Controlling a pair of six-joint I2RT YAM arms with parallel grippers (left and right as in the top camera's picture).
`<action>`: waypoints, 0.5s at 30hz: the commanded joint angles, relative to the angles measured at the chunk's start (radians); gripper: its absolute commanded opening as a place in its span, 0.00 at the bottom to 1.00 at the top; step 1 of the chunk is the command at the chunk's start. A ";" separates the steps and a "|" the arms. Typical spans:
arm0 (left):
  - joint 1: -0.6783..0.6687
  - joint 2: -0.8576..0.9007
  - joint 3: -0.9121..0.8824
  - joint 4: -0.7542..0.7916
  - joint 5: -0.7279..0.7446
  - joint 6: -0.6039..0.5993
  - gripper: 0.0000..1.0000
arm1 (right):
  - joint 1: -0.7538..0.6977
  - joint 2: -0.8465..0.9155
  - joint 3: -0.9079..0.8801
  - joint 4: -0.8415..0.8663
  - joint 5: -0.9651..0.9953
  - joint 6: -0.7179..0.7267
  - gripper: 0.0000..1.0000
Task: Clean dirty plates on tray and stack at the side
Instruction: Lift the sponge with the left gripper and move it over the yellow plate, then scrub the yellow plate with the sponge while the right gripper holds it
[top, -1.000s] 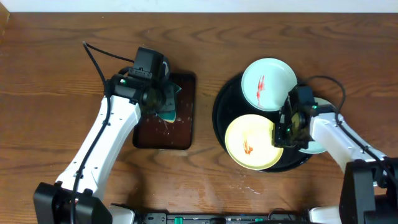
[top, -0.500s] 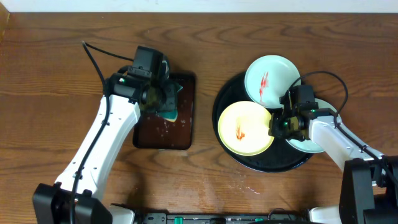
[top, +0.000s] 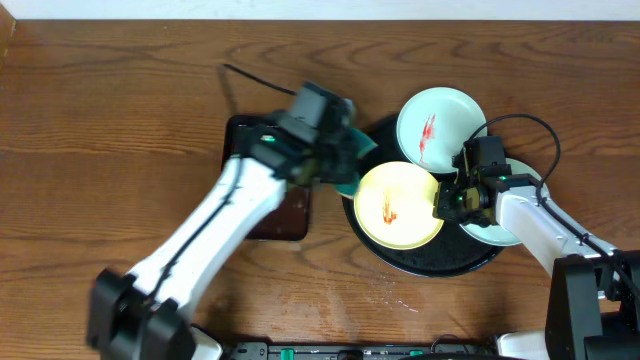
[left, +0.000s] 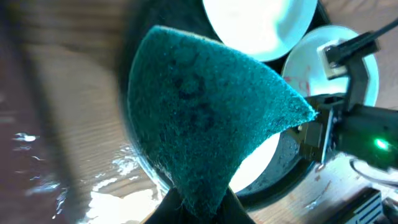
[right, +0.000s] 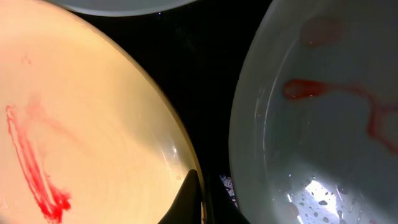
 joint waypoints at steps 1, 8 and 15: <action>-0.048 0.127 0.010 0.048 0.014 -0.143 0.08 | 0.006 -0.005 0.002 0.003 0.040 0.021 0.01; -0.124 0.345 0.010 0.259 0.223 -0.225 0.08 | 0.007 -0.005 0.002 0.002 0.040 0.022 0.01; -0.161 0.453 0.010 0.317 0.169 -0.225 0.07 | 0.007 -0.005 0.002 -0.001 0.040 0.022 0.01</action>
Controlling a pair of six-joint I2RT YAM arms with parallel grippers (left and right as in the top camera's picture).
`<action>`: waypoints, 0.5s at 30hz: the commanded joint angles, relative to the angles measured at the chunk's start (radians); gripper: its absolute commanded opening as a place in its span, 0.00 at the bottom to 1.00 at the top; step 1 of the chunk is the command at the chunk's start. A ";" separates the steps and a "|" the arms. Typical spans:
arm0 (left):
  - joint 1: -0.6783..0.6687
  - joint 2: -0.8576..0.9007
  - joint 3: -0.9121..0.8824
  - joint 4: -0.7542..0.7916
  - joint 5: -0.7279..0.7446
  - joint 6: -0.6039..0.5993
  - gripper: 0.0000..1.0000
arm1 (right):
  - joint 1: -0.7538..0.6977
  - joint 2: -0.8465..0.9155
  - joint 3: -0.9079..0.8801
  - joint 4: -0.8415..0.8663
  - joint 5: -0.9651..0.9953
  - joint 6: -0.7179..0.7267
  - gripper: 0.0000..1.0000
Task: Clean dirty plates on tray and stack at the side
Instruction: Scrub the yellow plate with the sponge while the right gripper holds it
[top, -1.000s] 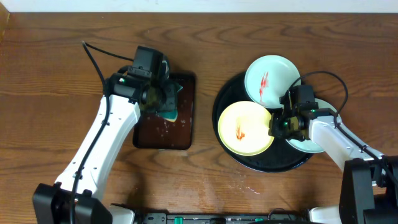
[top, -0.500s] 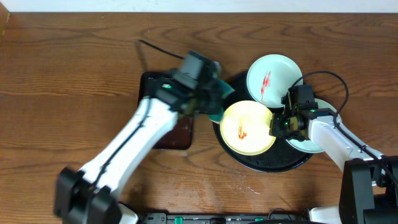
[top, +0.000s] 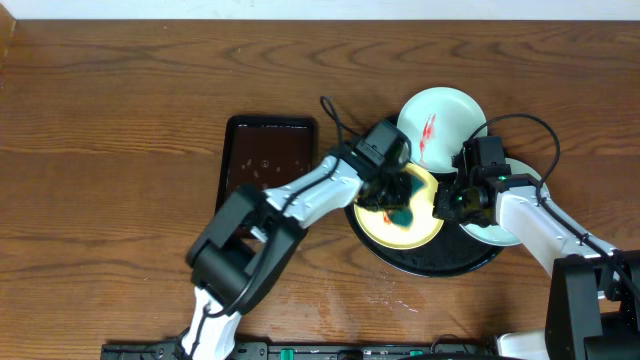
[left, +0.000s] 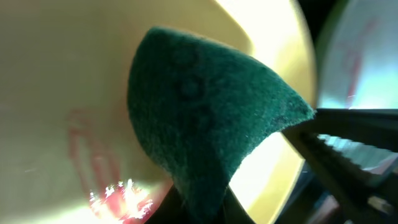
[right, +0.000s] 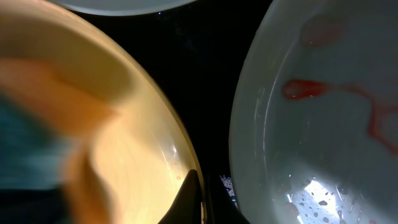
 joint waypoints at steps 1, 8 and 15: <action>0.001 0.015 0.010 -0.040 -0.089 -0.020 0.07 | 0.006 -0.005 0.002 0.000 0.039 0.022 0.01; 0.001 0.014 0.064 -0.327 -0.627 -0.040 0.07 | 0.006 -0.005 0.002 0.000 0.039 0.022 0.01; 0.001 0.015 0.102 -0.394 -0.770 -0.038 0.07 | 0.006 -0.005 0.002 0.000 0.040 0.022 0.01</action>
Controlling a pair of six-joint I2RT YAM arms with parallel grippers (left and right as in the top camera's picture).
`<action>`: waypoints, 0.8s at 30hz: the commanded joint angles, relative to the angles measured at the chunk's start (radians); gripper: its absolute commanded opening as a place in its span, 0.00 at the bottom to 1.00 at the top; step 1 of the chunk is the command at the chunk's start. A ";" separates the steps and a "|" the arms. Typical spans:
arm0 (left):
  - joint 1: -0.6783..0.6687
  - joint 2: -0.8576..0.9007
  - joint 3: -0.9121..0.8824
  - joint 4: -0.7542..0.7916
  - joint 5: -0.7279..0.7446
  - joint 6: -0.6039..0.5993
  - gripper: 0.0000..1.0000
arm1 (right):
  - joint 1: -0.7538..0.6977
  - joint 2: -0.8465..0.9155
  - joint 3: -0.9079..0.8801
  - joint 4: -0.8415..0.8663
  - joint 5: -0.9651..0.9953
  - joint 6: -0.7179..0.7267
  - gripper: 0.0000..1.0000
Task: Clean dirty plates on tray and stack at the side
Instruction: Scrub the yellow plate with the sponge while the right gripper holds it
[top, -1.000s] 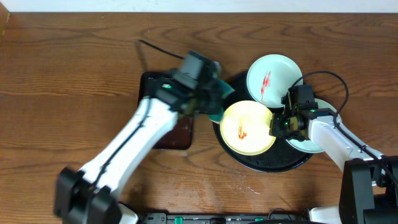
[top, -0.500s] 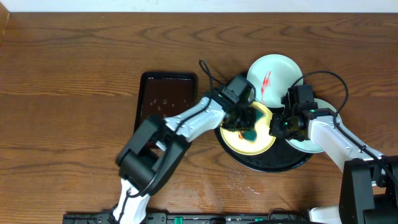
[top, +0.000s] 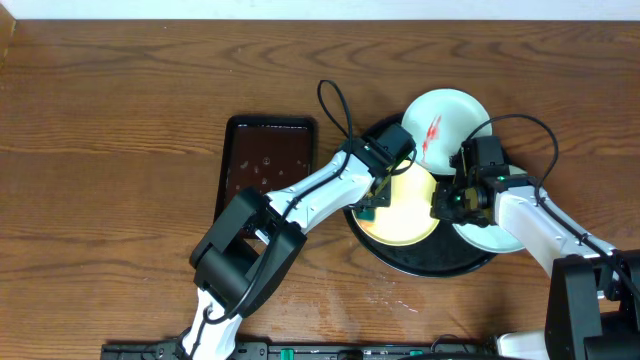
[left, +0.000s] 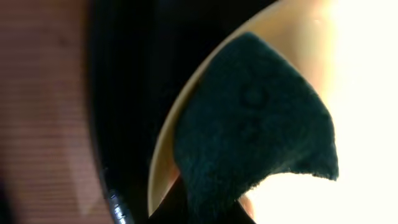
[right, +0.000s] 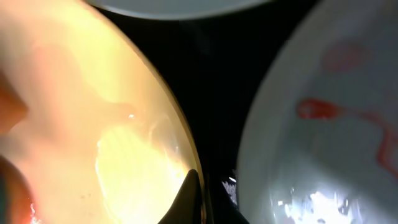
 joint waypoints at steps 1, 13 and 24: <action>0.022 0.026 -0.013 0.007 -0.191 -0.008 0.07 | 0.002 -0.005 0.002 -0.005 0.068 0.013 0.01; -0.064 0.097 -0.014 0.288 0.432 0.177 0.07 | 0.002 -0.005 0.002 -0.005 0.068 0.013 0.01; -0.142 0.096 0.002 0.295 0.427 0.359 0.07 | 0.002 -0.005 0.002 -0.006 0.068 0.013 0.01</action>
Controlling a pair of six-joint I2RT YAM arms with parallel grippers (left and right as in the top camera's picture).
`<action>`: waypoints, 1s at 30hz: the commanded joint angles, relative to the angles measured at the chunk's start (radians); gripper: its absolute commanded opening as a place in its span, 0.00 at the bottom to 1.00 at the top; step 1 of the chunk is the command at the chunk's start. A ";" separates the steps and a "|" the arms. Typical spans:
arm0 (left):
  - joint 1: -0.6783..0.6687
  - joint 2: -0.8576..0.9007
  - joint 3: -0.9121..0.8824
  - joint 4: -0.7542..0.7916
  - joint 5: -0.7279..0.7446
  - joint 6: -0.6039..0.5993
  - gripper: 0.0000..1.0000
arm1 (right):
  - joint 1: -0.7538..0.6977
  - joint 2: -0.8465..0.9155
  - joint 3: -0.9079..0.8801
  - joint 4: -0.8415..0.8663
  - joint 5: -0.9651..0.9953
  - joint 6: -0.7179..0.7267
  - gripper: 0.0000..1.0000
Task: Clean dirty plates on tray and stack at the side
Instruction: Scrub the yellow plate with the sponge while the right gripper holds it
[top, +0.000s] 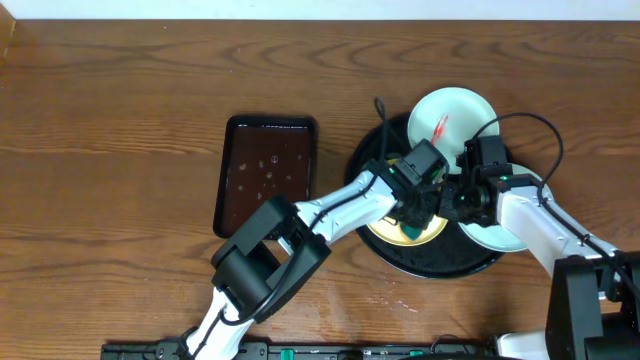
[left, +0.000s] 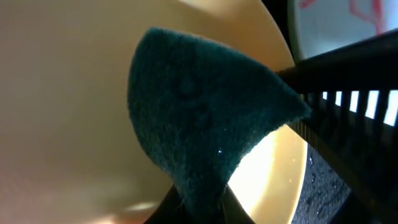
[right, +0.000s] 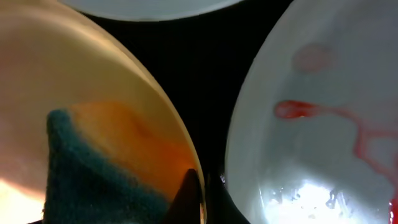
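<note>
A yellow plate (left: 74, 93) lies on the round black tray (top: 470, 262). My left gripper (left: 199, 200) is shut on a green sponge (left: 205, 118) and presses it on the plate's right half; the sponge (right: 93, 177) also shows in the right wrist view. My right gripper (right: 203, 194) is shut on the yellow plate's (right: 93, 74) right rim, one finger inside and one outside. In the overhead view my left gripper (top: 416, 205) covers most of the plate. Two white plates bear red smears, one at the tray's back (top: 448, 118) and one on the right (right: 323, 124) under my right arm.
A dark rectangular tray (top: 268, 170) holding water sits on the wooden table (top: 120, 120) left of the black tray. My left arm reaches across the tray's front left. A black cable (top: 530, 130) loops above my right arm.
My left gripper with the sponge has moved from the yellow plate's left rim to its right half, close to my right gripper. The sponge now shows in the right wrist view.
First my left gripper held the sponge in the air left of the black tray, and the yellow plate bore a red smear. Then the sponge was on the plate's middle, then at its left rim, now on its right half. My right gripper held the rim throughout.
</note>
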 joint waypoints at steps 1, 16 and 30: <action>-0.018 0.042 0.008 -0.007 0.074 0.069 0.07 | 0.012 -0.002 0.001 -0.002 0.000 0.007 0.01; 0.159 -0.005 0.074 -0.379 -0.651 -0.287 0.08 | 0.012 -0.002 0.001 -0.002 0.001 0.006 0.01; 0.150 0.043 0.110 -0.160 0.016 -0.150 0.07 | 0.012 -0.002 0.001 -0.003 0.001 0.006 0.01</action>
